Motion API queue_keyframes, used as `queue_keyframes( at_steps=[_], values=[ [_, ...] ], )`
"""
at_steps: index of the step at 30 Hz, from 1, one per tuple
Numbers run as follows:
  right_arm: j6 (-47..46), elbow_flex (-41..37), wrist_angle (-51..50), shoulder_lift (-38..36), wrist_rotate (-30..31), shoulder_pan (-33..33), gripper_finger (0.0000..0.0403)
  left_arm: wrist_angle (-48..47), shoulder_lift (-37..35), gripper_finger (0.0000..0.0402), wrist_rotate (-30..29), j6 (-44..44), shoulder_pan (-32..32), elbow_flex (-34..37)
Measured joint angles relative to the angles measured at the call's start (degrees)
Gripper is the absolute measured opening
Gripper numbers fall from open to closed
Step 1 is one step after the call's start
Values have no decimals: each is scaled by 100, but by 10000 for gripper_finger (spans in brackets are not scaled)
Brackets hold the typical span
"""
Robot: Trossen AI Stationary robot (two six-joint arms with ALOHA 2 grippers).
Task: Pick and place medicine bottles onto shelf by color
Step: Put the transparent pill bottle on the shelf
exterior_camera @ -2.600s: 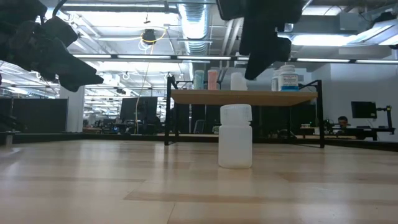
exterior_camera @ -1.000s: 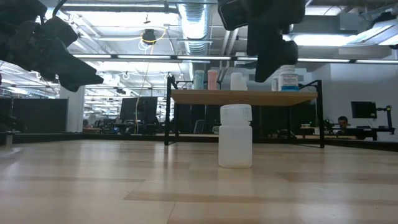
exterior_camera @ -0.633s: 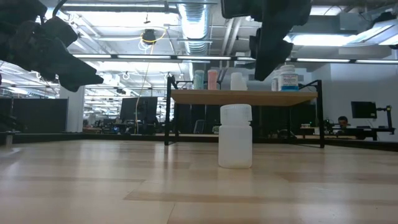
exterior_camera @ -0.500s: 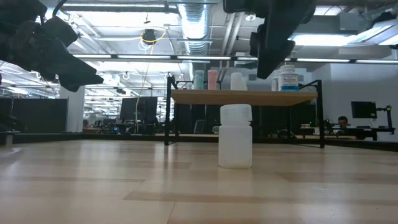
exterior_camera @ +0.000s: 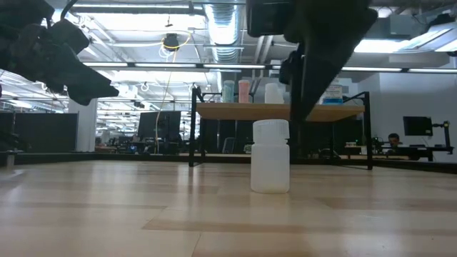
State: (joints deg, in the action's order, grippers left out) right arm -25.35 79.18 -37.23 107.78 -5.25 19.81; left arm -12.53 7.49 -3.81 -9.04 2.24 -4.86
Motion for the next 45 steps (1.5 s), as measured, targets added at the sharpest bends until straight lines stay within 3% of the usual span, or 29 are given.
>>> queue_keyframes(
  at_steps=[14, 23, 45],
  values=[
    [16, 9, -58, 146, 395, -1, 223, 1, 9, 195, 0, 0, 0, 0],
    [34, 2, 317, 412, 157, -64, 254, 2, 4, 195, 0, 0, -1, 2],
    [792, 4, 699, 401, 240, -123, 256, 1, 4, 195, 0, 0, -1, 1]
  ],
)
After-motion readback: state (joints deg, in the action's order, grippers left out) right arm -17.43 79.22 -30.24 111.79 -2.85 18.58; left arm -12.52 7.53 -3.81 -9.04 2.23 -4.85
